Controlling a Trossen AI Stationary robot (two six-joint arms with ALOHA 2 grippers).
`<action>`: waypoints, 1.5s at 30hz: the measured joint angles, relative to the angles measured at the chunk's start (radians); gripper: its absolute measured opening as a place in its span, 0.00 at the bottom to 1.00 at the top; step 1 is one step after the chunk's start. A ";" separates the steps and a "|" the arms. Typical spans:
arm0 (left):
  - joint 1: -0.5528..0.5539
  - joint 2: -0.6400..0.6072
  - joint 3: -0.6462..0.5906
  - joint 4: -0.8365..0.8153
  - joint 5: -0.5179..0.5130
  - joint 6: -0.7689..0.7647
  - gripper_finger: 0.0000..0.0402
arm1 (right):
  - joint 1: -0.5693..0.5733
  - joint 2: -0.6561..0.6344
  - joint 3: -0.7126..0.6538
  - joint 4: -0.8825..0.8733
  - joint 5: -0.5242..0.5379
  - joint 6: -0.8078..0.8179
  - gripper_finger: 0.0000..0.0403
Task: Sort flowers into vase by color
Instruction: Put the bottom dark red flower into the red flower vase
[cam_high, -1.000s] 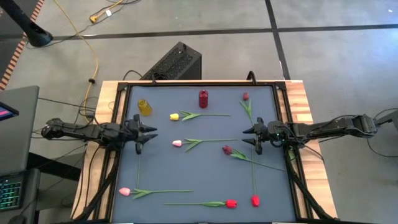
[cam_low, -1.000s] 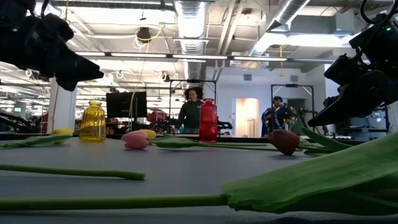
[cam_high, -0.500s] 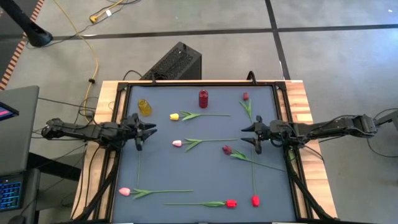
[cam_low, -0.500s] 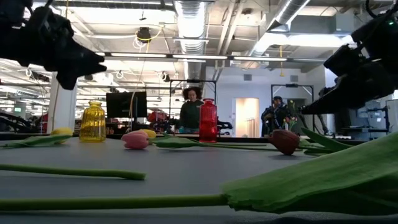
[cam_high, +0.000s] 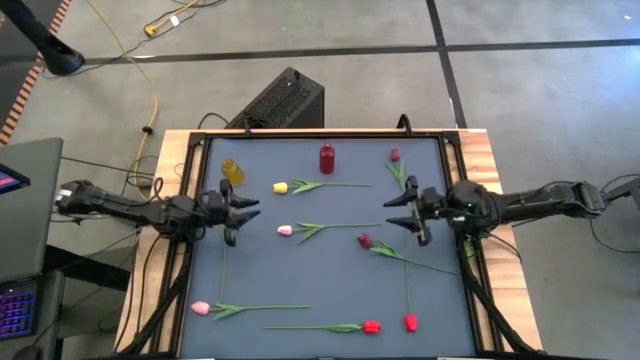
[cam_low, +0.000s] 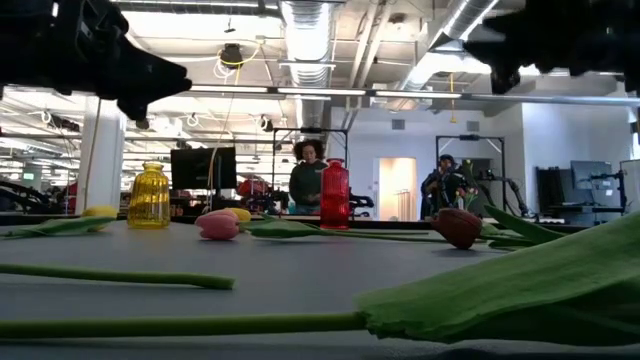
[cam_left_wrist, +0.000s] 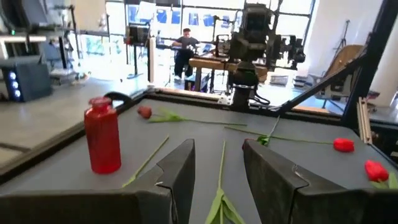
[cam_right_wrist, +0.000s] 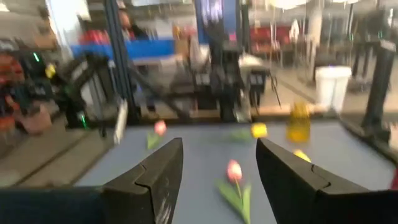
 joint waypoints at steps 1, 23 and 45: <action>0.000 0.030 0.003 0.028 0.009 0.017 0.31 | 0.002 0.000 0.006 0.014 0.000 -0.026 0.57; 0.004 0.716 0.390 0.132 0.009 0.255 0.31 | 0.167 0.302 0.531 -1.094 0.077 -0.407 0.57; 0.077 0.921 0.514 0.086 0.019 0.253 0.31 | 0.295 0.693 0.626 -1.509 0.028 0.316 0.57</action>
